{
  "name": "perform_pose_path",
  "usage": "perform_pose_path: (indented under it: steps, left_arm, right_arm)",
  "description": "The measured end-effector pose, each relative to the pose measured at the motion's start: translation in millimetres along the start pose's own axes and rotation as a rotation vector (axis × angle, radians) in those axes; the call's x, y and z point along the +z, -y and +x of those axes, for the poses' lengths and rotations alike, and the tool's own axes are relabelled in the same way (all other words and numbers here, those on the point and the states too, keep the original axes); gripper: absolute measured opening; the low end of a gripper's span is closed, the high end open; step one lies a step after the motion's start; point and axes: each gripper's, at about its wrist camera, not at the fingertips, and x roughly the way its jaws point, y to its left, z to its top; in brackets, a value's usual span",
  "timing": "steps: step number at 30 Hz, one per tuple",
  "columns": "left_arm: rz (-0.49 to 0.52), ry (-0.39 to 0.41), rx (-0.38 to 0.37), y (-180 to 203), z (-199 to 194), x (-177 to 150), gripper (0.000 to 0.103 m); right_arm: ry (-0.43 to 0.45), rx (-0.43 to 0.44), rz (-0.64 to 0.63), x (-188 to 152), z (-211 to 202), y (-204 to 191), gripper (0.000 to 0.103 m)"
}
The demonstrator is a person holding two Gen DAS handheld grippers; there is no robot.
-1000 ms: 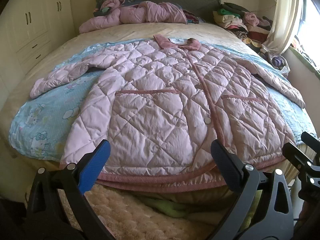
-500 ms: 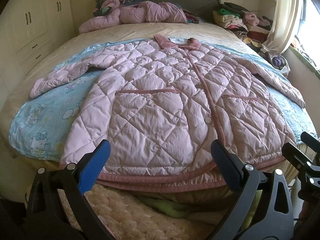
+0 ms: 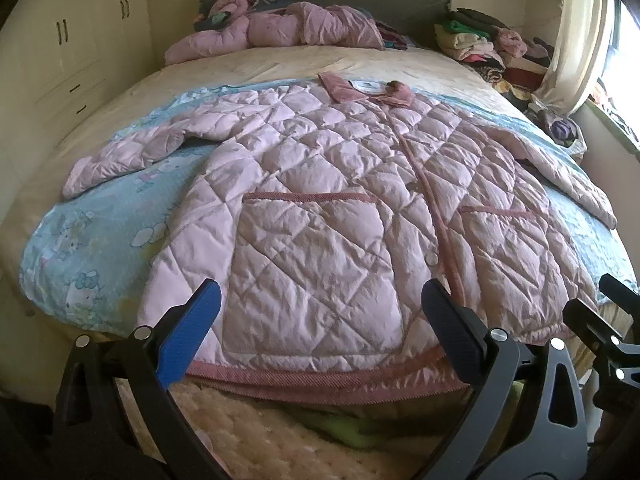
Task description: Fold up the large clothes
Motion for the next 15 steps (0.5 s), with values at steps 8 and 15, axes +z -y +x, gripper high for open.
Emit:
perform_pose_path:
  steps: [8,15]
  left_arm:
    - [0.002,0.004,0.01,-7,6,17,0.094]
    - [-0.015,0.012,0.018,-18,12,43,0.094]
  right_arm:
    - [0.012,0.036,-0.003,23,10,-6,0.099]
    - [0.03,0.061,-0.006,49,19,-11,0.099]
